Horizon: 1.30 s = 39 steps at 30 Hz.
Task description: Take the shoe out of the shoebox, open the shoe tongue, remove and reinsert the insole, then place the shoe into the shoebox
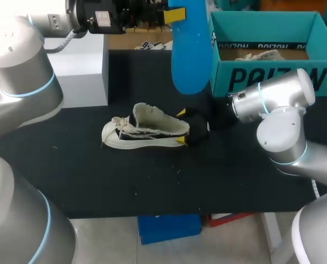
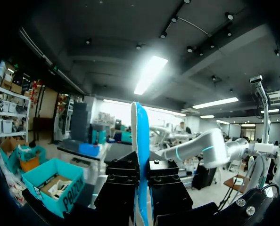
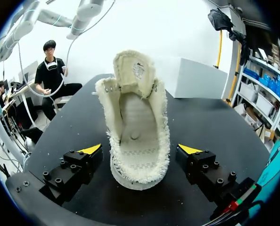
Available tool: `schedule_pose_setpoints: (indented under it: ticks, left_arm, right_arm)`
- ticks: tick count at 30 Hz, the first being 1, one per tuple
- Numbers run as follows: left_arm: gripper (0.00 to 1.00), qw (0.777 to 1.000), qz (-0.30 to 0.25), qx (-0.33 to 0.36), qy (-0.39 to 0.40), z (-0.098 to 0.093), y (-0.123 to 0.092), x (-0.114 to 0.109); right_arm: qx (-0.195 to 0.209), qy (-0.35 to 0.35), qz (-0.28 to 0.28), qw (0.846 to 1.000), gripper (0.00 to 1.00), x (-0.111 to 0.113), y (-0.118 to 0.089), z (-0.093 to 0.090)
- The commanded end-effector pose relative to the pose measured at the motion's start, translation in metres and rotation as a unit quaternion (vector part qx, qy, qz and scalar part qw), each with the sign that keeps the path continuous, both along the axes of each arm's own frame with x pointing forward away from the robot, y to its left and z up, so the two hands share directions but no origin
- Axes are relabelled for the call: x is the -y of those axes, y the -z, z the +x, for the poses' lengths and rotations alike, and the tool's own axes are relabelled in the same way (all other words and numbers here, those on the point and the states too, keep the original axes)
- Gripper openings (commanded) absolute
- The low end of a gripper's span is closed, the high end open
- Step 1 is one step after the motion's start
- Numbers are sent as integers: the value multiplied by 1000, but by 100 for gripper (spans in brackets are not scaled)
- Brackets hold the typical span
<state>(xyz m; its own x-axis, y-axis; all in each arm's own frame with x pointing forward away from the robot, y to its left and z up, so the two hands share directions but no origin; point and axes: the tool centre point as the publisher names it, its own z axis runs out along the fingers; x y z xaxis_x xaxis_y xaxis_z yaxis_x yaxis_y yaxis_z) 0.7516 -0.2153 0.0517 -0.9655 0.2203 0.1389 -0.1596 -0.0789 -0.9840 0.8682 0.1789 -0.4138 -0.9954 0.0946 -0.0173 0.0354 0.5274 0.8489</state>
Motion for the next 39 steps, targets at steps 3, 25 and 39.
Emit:
schedule_pose_setpoints:
  ticks: [3,25,39]
  left_arm:
    - [0,1000,-1,1,-2,0,1,1]
    - [0,1000,-1,1,-2,0,1,1]
    - [0,1000,-1,1,-2,0,1,1]
  right_arm:
    - [-2,-3,47,999,100,-3,10,1]
    - [39,-12,-58,997,100,3,-10,7]
    - [70,-63,-287,953,100,-5,-24,11]
